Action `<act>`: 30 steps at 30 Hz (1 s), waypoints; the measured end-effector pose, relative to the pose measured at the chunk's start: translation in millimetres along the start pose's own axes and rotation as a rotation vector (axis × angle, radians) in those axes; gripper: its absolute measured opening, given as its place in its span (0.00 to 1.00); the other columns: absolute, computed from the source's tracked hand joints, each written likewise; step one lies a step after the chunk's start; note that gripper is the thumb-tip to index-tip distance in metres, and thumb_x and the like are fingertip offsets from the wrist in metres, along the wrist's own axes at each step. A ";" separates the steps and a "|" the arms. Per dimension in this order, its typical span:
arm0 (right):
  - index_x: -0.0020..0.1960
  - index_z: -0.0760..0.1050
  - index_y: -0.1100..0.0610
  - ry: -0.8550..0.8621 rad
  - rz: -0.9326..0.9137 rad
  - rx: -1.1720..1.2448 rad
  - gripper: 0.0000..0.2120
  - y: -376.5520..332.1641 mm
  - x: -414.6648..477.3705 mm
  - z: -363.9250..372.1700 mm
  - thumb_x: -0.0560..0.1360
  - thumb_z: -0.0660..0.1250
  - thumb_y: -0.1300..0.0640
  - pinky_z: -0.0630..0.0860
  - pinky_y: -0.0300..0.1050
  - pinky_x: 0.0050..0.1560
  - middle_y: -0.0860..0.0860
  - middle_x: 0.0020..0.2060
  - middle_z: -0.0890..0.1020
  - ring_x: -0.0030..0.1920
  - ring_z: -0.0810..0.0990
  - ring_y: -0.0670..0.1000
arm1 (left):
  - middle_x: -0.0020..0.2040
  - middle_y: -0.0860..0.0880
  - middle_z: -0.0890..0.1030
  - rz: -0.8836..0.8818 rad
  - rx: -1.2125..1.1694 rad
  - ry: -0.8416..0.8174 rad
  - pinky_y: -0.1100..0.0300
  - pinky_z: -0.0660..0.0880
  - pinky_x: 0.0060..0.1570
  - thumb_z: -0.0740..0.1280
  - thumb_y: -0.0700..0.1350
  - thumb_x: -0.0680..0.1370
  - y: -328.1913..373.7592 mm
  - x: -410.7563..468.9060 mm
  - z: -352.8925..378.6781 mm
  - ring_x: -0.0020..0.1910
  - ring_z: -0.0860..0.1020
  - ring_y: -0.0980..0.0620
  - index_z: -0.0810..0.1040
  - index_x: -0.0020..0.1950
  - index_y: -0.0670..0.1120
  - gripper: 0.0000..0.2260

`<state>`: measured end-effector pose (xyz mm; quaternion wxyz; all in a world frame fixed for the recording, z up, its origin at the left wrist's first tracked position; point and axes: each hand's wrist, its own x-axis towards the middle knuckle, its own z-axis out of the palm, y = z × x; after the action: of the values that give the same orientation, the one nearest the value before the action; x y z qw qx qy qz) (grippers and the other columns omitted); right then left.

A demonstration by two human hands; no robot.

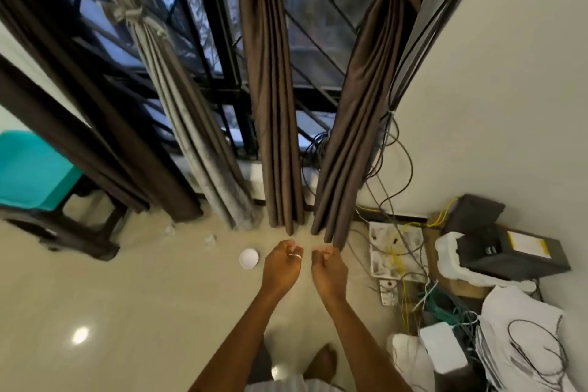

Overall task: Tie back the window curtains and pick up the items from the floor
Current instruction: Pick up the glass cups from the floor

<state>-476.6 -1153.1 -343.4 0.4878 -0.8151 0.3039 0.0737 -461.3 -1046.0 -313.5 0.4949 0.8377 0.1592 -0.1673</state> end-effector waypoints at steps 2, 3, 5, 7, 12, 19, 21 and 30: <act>0.58 0.78 0.60 -0.085 0.043 -0.058 0.13 15.0 -13.8 5.0 0.82 0.62 0.52 0.72 0.41 0.53 0.54 0.55 0.83 0.56 0.81 0.57 | 0.57 0.51 0.82 -0.086 0.086 -0.041 0.60 0.72 0.58 0.63 0.48 0.82 -26.6 -4.8 -3.1 0.59 0.79 0.48 0.80 0.59 0.48 0.10; 0.57 0.79 0.60 -0.126 0.056 -0.083 0.14 20.5 -17.0 6.3 0.82 0.62 0.51 0.72 0.41 0.53 0.54 0.55 0.84 0.56 0.81 0.56 | 0.60 0.50 0.82 -0.121 0.128 -0.063 0.60 0.71 0.59 0.62 0.48 0.82 -37.8 -5.4 -5.2 0.61 0.78 0.47 0.80 0.61 0.47 0.12; 0.56 0.80 0.60 -0.195 0.091 -0.123 0.16 24.9 -16.6 8.7 0.82 0.61 0.49 0.73 0.43 0.55 0.55 0.54 0.84 0.56 0.81 0.56 | 0.62 0.50 0.82 -0.160 0.197 -0.094 0.62 0.69 0.59 0.62 0.49 0.81 -53.6 -4.3 -10.7 0.63 0.77 0.47 0.81 0.61 0.47 0.12; 0.54 0.81 0.60 -0.234 0.114 -0.162 0.18 22.5 -14.4 10.9 0.82 0.60 0.47 0.72 0.45 0.56 0.55 0.53 0.84 0.56 0.81 0.57 | 0.63 0.50 0.81 -0.167 0.250 -0.107 0.62 0.68 0.58 0.63 0.51 0.82 -63.5 -2.3 -16.0 0.64 0.77 0.46 0.81 0.60 0.47 0.13; 0.49 0.81 0.60 -0.246 0.081 -0.240 0.20 8.1 -23.2 29.1 0.83 0.58 0.46 0.73 0.48 0.57 0.57 0.50 0.85 0.54 0.81 0.59 | 0.62 0.47 0.81 -0.186 0.197 -0.088 0.66 0.64 0.51 0.65 0.49 0.81 -74.3 -0.2 -44.9 0.63 0.77 0.46 0.76 0.52 0.51 0.03; 0.53 0.80 0.60 -0.237 -0.013 -0.303 0.19 -26.9 -68.9 104.7 0.82 0.59 0.46 0.74 0.47 0.58 0.56 0.53 0.84 0.55 0.81 0.57 | 0.64 0.47 0.79 -0.204 0.141 -0.091 0.66 0.68 0.56 0.66 0.48 0.80 -125.0 -0.8 -132.7 0.63 0.77 0.46 0.79 0.59 0.47 0.09; 0.55 0.80 0.60 -0.251 -0.046 -0.309 0.17 -37.6 -88.1 131.3 0.82 0.61 0.47 0.74 0.46 0.55 0.55 0.52 0.84 0.55 0.81 0.57 | 0.66 0.47 0.79 -0.180 0.169 -0.103 0.63 0.69 0.63 0.64 0.48 0.81 -141.9 -3.2 -160.3 0.66 0.76 0.45 0.80 0.57 0.48 0.09; 0.58 0.79 0.59 -0.335 -0.218 -0.381 0.13 -77.4 -153.0 228.4 0.81 0.63 0.51 0.71 0.42 0.50 0.56 0.55 0.84 0.57 0.81 0.58 | 0.61 0.45 0.82 -0.261 0.088 -0.054 0.56 0.75 0.61 0.61 0.49 0.82 -205.2 -7.0 -274.1 0.61 0.79 0.46 0.79 0.64 0.45 0.15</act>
<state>-515.5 -870.2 -338.8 0.3741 -0.8965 0.1100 0.2102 -522.6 -710.5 -345.1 0.4360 0.8259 0.2459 -0.2594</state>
